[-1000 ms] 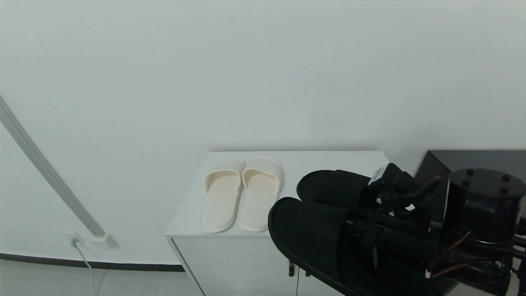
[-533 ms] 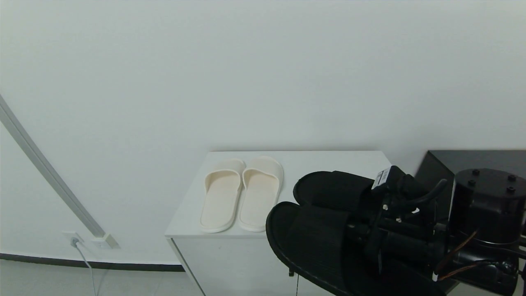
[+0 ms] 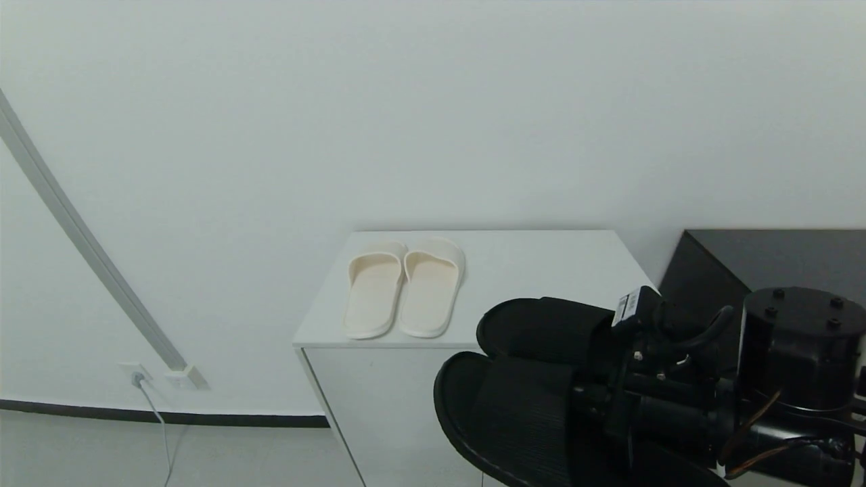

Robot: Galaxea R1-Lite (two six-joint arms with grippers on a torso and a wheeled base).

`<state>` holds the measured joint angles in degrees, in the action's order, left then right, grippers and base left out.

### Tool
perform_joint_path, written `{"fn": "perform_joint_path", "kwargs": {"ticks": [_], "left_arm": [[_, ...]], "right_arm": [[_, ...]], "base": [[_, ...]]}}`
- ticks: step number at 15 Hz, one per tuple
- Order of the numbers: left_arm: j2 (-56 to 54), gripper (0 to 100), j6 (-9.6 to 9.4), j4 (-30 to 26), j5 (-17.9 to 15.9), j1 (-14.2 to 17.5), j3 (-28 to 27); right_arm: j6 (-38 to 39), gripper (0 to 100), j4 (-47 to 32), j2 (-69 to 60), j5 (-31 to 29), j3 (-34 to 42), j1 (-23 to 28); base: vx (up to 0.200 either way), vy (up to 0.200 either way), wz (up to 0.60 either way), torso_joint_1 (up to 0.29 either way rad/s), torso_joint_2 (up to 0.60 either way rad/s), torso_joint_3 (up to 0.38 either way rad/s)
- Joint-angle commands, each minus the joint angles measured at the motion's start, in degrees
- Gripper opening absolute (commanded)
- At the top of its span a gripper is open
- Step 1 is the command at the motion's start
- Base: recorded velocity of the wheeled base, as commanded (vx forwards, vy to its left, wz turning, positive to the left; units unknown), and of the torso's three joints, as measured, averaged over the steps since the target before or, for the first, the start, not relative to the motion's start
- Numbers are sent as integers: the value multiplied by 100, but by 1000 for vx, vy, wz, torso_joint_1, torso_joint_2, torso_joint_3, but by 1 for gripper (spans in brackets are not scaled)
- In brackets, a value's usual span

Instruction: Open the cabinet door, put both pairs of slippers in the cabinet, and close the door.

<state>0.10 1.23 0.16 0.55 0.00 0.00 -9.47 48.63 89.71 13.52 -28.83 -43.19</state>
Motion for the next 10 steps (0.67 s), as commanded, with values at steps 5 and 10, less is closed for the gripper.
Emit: {"fn": "perform_joint_path", "kwargs": {"ticks": [5,10], "left_arm": [[-1,0,-26,2,7,0,0],[-1,0,-26,2,7,0,0]], "right_arm": [[24,0,24,-15,2,97,4],[16,0,24,-94,10,176,-14]], "base": [[0,0,0,0,0,0],[0,0,0,0,0,0]]}}
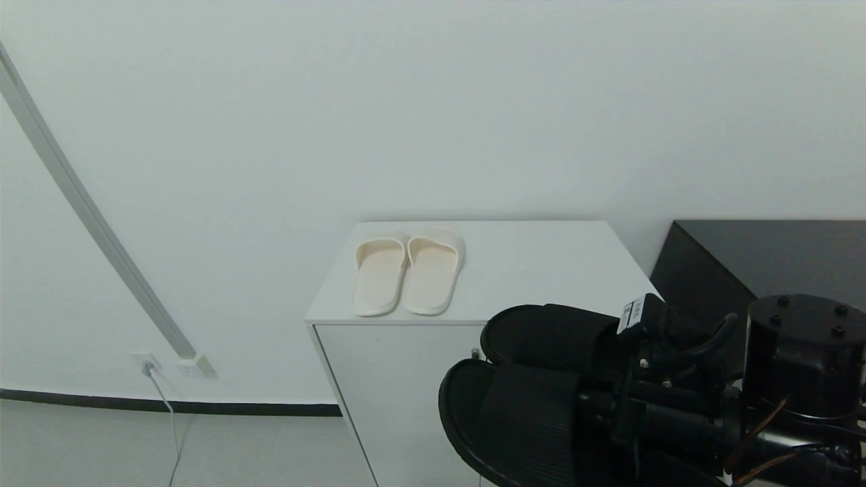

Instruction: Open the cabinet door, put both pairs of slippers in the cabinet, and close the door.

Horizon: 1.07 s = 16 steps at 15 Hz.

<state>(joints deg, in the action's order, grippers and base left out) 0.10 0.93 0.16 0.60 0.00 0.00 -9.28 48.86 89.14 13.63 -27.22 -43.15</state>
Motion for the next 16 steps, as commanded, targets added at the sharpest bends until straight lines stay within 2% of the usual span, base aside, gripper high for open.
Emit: {"fn": "perform_joint_path", "kwargs": {"ticks": [1,6,7,10,16], "left_arm": [[-1,0,4,2,2,0,0],[-1,0,4,2,-25,0,0],[-1,100,4,-7,-25,0,0],[-1,100,4,2,-7,0,0],[-1,100,4,2,-7,0,0]], "right_arm": [[5,0,1,-28,17,24,-18],[-4,0,1,-19,26,50,-35],[-13,0,1,-10,26,50,-44],[-13,0,1,7,26,77,-105],[-22,0,1,-10,26,121,-105]], "base": [[0,0,0,0,0,0],[0,0,0,0,0,0],[0,0,0,0,0,0],[0,0,0,-72,142,83],[0,0,0,-184,437,241]]}}
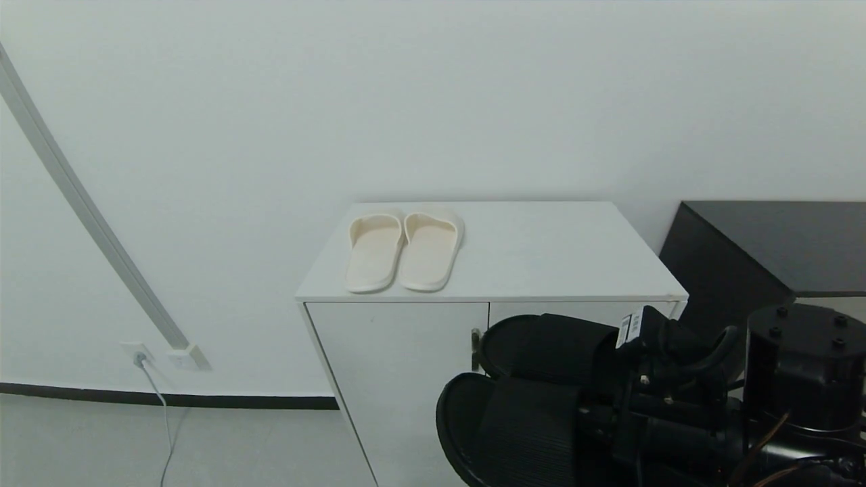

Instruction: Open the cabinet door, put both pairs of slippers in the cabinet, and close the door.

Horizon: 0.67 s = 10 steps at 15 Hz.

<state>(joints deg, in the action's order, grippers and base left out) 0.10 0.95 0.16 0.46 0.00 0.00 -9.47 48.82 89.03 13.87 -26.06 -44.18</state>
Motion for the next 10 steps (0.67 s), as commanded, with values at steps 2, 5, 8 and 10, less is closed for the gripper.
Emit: {"fn": "perform_joint_path", "kwargs": {"ticks": [2,5,8,10], "left_arm": [[-1,100,2,2,6,0,0],[-1,100,2,2,6,0,0],[-1,100,2,2,6,0,0],[-1,100,2,2,6,0,0]], "right_arm": [[-20,0,4,1,1,31,-12],[-20,0,4,-8,1,84,-21],[-20,0,13,-17,1,137,-29],[-64,0,4,-17,1,137,-38]], "base": [[0,0,0,-227,559,325],[0,0,0,-217,546,321],[0,0,0,-202,533,317],[0,0,0,-188,508,330]]}}
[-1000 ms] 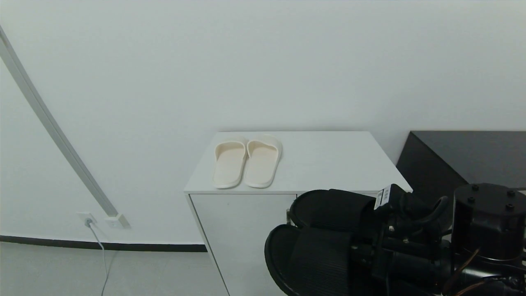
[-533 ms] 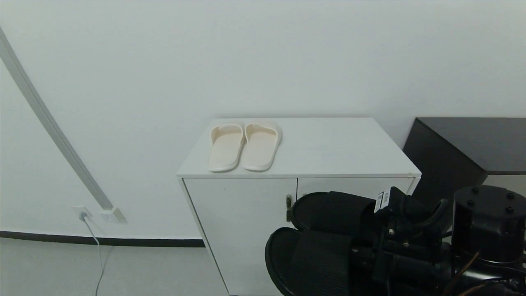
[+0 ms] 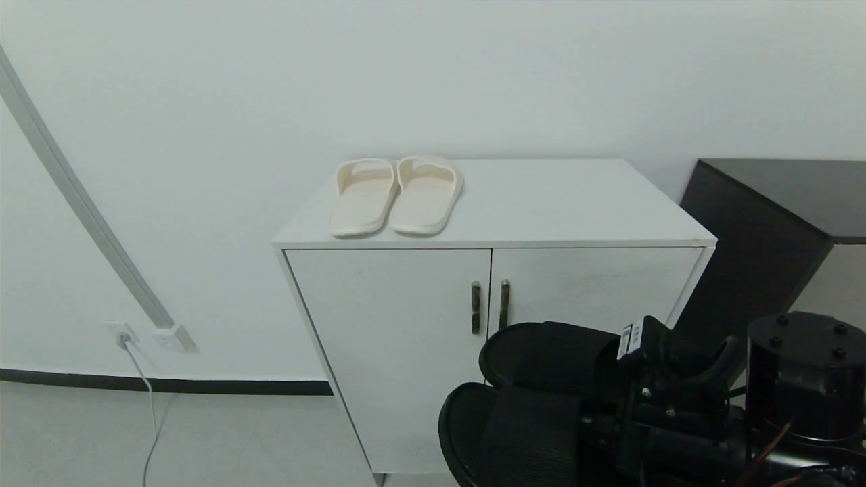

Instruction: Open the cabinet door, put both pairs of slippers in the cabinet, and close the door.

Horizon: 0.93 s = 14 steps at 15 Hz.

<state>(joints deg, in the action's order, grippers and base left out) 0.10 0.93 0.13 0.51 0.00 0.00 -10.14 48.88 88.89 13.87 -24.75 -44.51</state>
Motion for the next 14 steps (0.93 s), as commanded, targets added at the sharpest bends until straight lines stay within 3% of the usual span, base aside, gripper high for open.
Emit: {"fn": "perform_joint_path", "kwargs": {"ticks": [1,14], "left_arm": [[-1,100,-5,4,2,0,0],[-1,100,-5,4,10,0,0]], "right_arm": [[-32,0,7,-30,-7,5,4],[-40,0,209,-92,-7,198,-40]], "base": [[0,0,0,-188,500,330],[0,0,0,-123,470,344]]}}
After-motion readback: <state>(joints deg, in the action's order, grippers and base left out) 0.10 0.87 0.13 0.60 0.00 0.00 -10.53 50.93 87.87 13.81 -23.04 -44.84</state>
